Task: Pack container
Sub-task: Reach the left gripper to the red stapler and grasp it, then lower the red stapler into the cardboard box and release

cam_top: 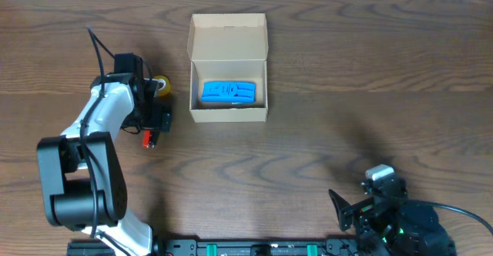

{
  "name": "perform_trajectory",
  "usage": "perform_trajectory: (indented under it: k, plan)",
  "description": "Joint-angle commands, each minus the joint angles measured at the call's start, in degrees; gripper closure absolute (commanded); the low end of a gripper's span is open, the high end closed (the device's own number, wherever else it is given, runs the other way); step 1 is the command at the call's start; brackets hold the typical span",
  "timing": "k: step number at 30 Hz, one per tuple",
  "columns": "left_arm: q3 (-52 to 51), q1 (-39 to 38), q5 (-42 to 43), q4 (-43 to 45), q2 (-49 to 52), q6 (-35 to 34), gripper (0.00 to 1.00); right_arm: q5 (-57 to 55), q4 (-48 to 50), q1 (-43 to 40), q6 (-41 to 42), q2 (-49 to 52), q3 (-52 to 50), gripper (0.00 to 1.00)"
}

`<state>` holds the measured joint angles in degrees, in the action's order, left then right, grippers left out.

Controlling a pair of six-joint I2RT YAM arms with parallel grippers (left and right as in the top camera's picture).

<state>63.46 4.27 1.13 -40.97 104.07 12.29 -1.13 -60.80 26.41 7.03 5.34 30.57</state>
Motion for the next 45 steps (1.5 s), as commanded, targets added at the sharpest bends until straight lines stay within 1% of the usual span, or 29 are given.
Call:
perform_trajectory:
  k: [1, 2, 4, 8, 9, 10, 12, 14, 15, 16, 21, 27, 31, 33, 39, 45]
  plan:
    - [0.9, -0.2, 0.4, -0.3, 2.5, 0.6, 0.05, -0.6, -0.1, -0.4, 0.6, -0.3, 0.0, 0.01]
    - [0.9, -0.2, 0.4, -0.3, 3.0, 0.6, 0.1, -0.6, -0.1, -0.4, 0.6, -0.3, 0.0, 0.01]
    - [0.9, -0.2, 0.4, -0.3, 3.6, 0.6, 0.16, -0.6, -0.1, -0.4, 0.6, -0.3, 0.0, 0.01]
    - [0.9, -0.2, 0.4, 0.1, 3.7, 0.6, 0.42, -0.6, -0.1, -0.4, 0.6, -0.3, 0.0, 0.01]
    - [0.9, -0.2, 0.4, 0.3, 3.7, 0.6, 0.51, -0.6, -0.1, -0.4, 0.6, -0.3, 0.0, 0.01]
    - [0.9, -0.2, 0.4, 0.7, 3.7, 0.5, 0.59, -0.6, -0.1, -0.4, 0.6, -0.3, 0.0, 0.01]
    - [0.9, -0.2, 0.4, 1.4, 3.7, 0.2, 0.7, -0.6, -0.1, -0.4, 0.6, -0.3, 0.0, 0.01]
    - [0.9, -0.2, 0.4, 2.6, 3.7, -1.6, 0.83, -0.6, -0.1, -0.4, 0.6, -0.3, 0.0, 0.01]
    - [0.9, -0.2, 0.4, 3.3, 3.7, -2.5, 0.87, -0.6, -0.1, -0.4, 0.7, -0.3, 0.0, 0.01]
    - [0.9, -0.2, 0.4, 3.8, 3.6, -3.3, 0.89, -0.6, -0.1, -0.4, 0.6, -0.3, 0.0, 0.01]
    - [0.9, -0.2, 0.4, 6.1, 1.2, -6.3, 0.9, -0.6, -0.1, -0.4, 0.6, -0.3, 0.0, 0.01]
    - [1.0, -1.1, 0.4, 8.8, -7.7, -8.1, 0.9, -0.6, -0.1, -0.4, 0.6, -0.3, 0.0, 0.01]
    - [2.5, -3.8, 0.4, 9.9, -13.9, -8.1, 0.9, -0.6, -0.1, -0.4, 0.6, -0.3, 0.0, 0.01]
    - [4.2, -5.9, 0.4, 9.7, -15.4, -8.1, 0.9, -0.6, -0.1, -0.4, 0.6, -0.3, 0.0, 0.01]
    - [11.7, -14.8, 0.4, 9.5, -14.7, -8.0, 0.9, -0.6, -0.1, -0.4, 0.6, -0.3, 0.0, 0.01]
    - [17.2, -22.3, 0.4, 9.3, -8.6, -8.0, 0.9, -0.6, -0.1, -0.4, 0.7, -0.3, 0.0, 0.01]
